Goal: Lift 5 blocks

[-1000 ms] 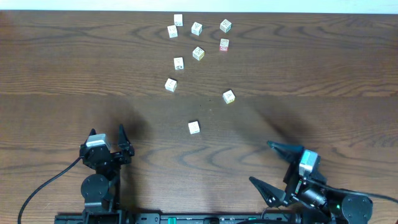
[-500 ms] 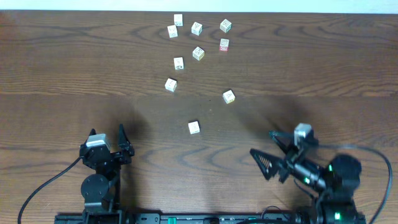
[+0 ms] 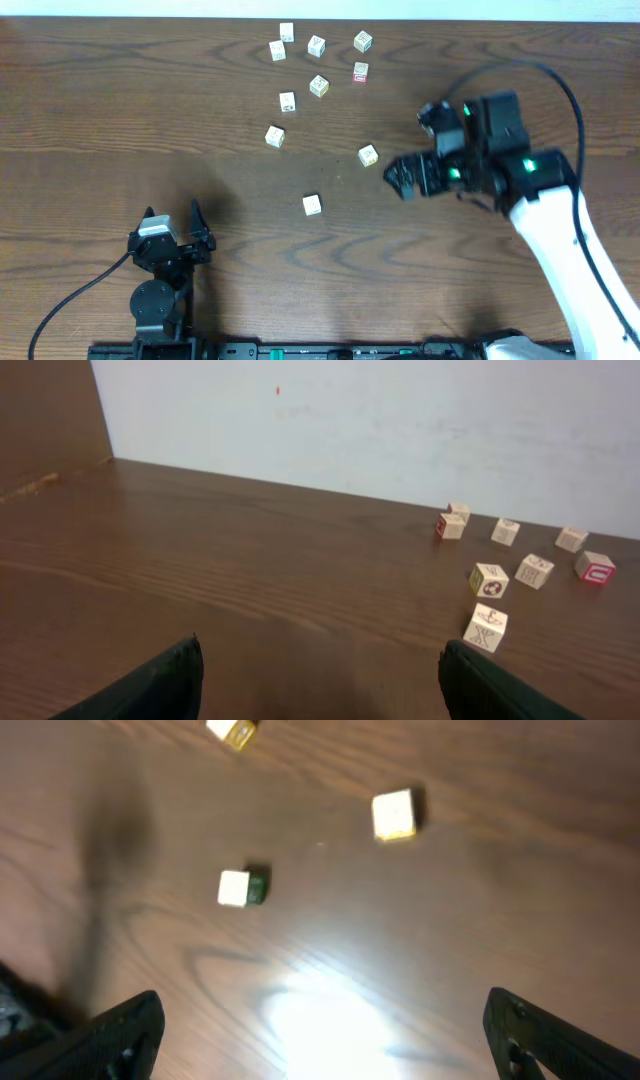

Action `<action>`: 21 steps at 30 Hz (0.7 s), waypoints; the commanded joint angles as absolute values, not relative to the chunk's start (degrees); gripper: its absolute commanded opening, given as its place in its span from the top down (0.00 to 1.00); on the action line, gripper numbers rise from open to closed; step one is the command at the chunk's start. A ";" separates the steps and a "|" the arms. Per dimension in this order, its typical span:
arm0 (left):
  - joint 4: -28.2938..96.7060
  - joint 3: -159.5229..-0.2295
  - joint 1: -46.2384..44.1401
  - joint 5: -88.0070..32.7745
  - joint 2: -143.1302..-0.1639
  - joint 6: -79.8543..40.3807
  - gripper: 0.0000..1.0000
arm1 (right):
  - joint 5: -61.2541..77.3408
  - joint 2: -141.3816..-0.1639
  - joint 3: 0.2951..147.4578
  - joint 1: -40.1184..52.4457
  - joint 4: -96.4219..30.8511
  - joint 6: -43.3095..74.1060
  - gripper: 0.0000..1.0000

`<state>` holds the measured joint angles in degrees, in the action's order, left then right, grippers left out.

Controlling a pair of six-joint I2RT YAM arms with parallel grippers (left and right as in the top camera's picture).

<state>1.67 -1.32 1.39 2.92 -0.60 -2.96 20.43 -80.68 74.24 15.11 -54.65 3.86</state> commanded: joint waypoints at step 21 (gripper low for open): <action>3.86 -0.27 1.26 3.44 -0.23 -3.05 0.24 | 12.38 -104.03 80.86 21.02 -44.38 -1.43 0.01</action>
<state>1.67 -1.34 1.39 2.90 -0.60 -2.96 11.16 -102.08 80.95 20.18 -45.76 -0.30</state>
